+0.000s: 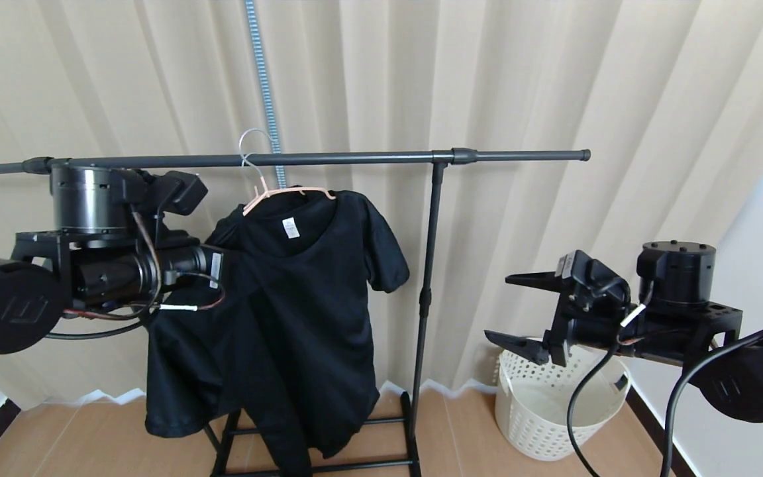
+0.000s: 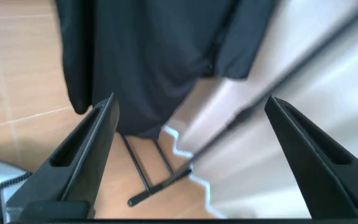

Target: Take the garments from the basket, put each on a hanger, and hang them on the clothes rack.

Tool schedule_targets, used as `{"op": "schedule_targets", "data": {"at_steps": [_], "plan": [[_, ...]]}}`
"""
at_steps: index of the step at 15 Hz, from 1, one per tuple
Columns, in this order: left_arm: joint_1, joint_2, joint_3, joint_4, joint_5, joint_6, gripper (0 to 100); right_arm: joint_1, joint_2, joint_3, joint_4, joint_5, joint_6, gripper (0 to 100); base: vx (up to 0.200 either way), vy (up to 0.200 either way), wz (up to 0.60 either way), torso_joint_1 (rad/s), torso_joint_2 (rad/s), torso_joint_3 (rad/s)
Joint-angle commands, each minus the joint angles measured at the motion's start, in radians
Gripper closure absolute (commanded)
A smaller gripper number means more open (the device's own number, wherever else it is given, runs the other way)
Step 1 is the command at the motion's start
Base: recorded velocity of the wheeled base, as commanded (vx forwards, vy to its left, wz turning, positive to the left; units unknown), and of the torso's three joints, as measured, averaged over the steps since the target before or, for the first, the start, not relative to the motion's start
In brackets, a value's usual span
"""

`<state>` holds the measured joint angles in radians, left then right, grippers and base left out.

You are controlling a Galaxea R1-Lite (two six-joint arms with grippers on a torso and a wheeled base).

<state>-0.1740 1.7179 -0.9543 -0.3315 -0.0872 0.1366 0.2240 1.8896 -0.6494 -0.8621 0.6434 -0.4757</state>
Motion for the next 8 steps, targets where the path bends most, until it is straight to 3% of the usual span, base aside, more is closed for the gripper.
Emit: {"op": "schedule_targets", "data": {"at_steps": [1,5,8], "plan": [[-0.047,0.132,-0.176,0.101,0.058,-0.002,100,0.041,-0.003,-0.035,-0.005,-0.076,0.063,0,0.000,0.000,0.00,0.000,0.00,0.000],[-0.062,0.310,-0.383,0.121,0.172,-0.023,100,0.052,-0.001,-0.044,-0.006,-0.110,0.086,0,0.000,0.000,0.00,0.000,0.00,0.000],[-0.061,0.419,-0.511,0.123,0.211,-0.031,100,0.052,-0.001,-0.042,-0.006,-0.110,0.085,0,0.000,0.000,0.00,0.000,0.00,0.000]]}}
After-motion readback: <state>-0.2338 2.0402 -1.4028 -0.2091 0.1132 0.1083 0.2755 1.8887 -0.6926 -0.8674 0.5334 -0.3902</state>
